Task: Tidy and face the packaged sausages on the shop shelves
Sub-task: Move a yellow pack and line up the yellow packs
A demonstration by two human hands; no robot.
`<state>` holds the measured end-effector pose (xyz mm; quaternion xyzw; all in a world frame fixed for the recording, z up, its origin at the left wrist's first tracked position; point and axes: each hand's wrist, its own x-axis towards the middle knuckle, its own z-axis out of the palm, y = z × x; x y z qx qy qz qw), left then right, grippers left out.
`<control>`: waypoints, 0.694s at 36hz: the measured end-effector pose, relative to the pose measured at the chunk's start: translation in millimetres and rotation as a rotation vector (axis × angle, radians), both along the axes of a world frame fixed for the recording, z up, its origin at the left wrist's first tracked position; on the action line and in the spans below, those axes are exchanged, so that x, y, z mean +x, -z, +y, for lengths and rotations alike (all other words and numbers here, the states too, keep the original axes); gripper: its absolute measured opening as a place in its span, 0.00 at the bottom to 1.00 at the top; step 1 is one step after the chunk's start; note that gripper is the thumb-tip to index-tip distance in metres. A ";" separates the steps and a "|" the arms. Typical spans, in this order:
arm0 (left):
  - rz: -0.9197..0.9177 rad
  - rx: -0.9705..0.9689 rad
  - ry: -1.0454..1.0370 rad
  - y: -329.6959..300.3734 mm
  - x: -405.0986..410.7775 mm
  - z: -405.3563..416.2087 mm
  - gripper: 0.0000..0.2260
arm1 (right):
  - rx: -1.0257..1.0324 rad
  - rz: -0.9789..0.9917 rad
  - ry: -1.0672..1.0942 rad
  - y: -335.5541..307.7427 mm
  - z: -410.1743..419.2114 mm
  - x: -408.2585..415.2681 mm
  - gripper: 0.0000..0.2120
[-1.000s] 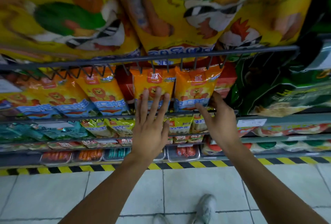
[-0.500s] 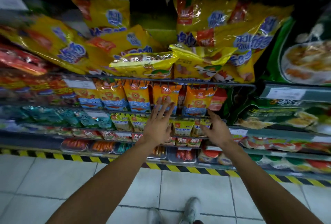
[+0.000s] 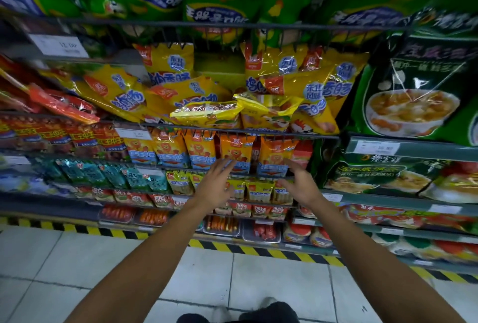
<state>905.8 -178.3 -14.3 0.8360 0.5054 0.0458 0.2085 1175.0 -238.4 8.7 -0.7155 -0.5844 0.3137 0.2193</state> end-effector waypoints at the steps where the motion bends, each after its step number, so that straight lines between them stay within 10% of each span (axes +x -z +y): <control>1: -0.009 -0.007 -0.010 -2.6 0.5 -0.6 0.33 | -0.004 0.009 -0.005 -2.2 0.8 0.1 0.33; 12: -0.327 0.084 -0.082 -64.5 -1.7 -42.1 0.25 | 0.196 0.108 -0.074 -34.1 -27.7 -9.8 0.23; 25: -0.562 0.176 0.146 -151.1 14.8 -59.6 0.22 | 0.803 0.246 0.363 -154.4 -57.9 -21.6 0.19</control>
